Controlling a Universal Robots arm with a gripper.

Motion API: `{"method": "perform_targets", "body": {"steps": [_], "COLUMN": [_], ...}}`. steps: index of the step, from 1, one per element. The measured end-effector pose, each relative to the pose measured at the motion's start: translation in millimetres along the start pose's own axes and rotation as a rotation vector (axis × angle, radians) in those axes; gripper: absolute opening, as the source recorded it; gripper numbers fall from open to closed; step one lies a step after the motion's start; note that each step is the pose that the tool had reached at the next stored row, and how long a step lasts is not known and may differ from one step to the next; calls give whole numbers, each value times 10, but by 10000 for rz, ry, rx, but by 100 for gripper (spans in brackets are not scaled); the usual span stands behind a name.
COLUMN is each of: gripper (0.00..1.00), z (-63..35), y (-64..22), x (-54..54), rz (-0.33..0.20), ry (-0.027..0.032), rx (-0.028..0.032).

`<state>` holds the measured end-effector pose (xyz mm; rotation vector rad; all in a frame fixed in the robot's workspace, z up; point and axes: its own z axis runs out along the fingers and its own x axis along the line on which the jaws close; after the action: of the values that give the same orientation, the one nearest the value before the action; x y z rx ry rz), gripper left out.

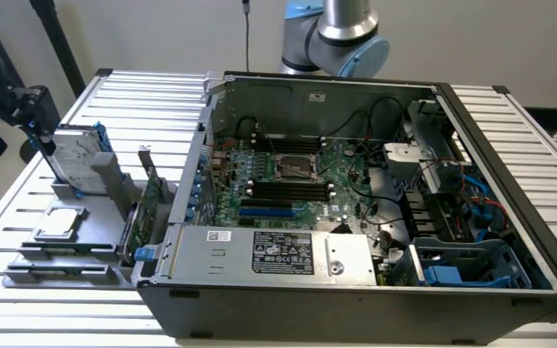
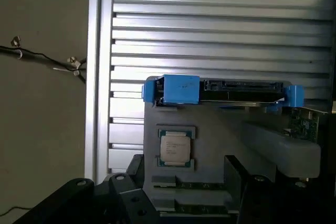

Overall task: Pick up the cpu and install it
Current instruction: 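Pick up the cpu and move it towards the insertion slot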

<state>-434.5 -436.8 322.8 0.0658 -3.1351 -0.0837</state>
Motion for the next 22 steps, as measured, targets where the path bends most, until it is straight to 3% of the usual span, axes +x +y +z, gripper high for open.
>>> {"method": "perform_targets", "body": {"steps": [6,22], "gripper": [71,71], "z": [108,399], "y": [-6,-20], "x": [2,31], "rz": [-461,-916], "ry": [25,50], "rx": [2,3]}}
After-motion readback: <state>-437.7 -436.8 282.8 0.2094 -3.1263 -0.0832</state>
